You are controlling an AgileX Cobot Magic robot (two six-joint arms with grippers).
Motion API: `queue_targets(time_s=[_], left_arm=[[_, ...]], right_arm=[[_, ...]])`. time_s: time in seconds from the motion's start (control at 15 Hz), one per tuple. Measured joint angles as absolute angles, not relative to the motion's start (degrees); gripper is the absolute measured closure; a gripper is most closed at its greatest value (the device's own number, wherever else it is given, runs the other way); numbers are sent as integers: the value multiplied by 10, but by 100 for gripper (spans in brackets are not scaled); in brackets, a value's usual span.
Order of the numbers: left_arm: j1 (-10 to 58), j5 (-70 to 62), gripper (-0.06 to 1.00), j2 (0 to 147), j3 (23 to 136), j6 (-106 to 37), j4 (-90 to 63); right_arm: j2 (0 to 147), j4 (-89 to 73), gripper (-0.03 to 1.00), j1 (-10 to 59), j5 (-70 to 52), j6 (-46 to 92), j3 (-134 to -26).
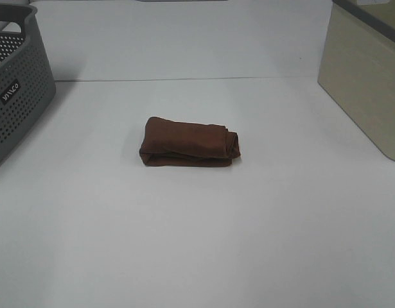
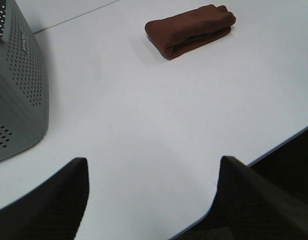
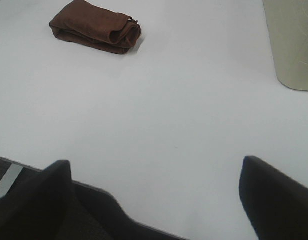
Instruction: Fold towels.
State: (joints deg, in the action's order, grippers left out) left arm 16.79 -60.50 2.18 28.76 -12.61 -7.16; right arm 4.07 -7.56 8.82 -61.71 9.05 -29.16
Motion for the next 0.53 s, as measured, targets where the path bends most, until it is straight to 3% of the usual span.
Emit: queue_targets(time_s=[0.33, 0.4, 0.53], left_arm=[[84, -605, 25, 22, 288, -126, -72], [32, -605, 25, 21, 288, -127, -72], [9, -605, 25, 9, 288, -128, -72]], right_arm=[[41, -76, 12, 88, -617, 91, -292], [41, -77, 12, 77, -617, 91, -292], [41, -80, 12, 38, -617, 91, -292]])
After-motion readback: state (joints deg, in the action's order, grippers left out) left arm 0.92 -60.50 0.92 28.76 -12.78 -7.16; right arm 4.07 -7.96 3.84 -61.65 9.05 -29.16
